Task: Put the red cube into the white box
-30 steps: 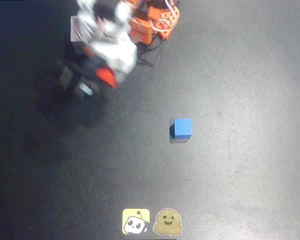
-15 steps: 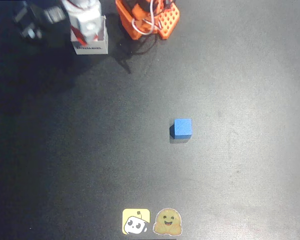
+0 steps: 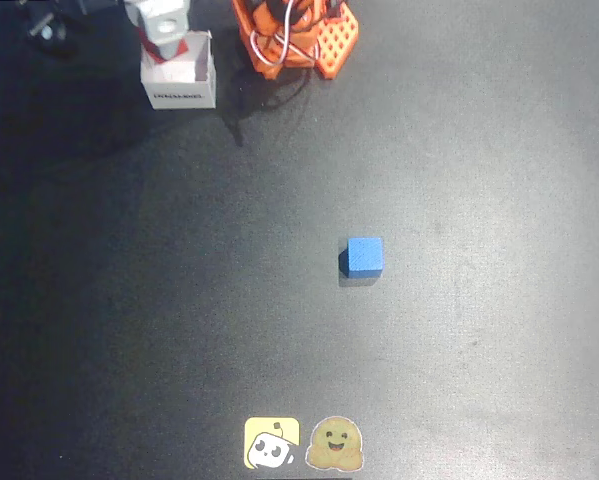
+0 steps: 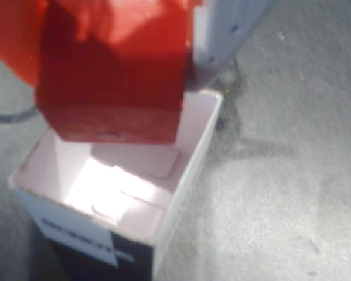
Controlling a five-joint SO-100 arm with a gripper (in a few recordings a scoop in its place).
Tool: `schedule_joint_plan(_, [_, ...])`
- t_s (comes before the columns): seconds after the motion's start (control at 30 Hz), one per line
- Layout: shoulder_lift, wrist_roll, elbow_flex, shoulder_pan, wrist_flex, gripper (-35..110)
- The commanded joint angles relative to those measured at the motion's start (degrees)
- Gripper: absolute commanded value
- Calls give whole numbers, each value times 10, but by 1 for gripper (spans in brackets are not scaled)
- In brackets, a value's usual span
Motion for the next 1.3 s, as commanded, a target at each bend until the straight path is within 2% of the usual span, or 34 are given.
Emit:
schedule_joint_plan(0.0, [12, -11, -2, 4, 1, 18])
schedule_joint_plan(0.27, [12, -26, -2, 4, -5, 24])
schedule_joint_plan(0.43, [13, -44, -4, 3, -15, 2])
schedule_joint_plan(0.53, [13, -78, -6, -31, -54, 0])
schedule_joint_plan(0.7, [-7, -85, 0, -234, -167, 0])
schedule_joint_plan(0.83, [-40, -85, 25, -410, -320, 0])
schedule_joint_plan(0.97, [-86, -85, 63, -533, -438, 0])
schedule_joint_plan(1.13, [-61, -95, 120, -626, -478, 0])
schedule_joint_plan(1.27, [40, -96, 206, -673, -478, 0])
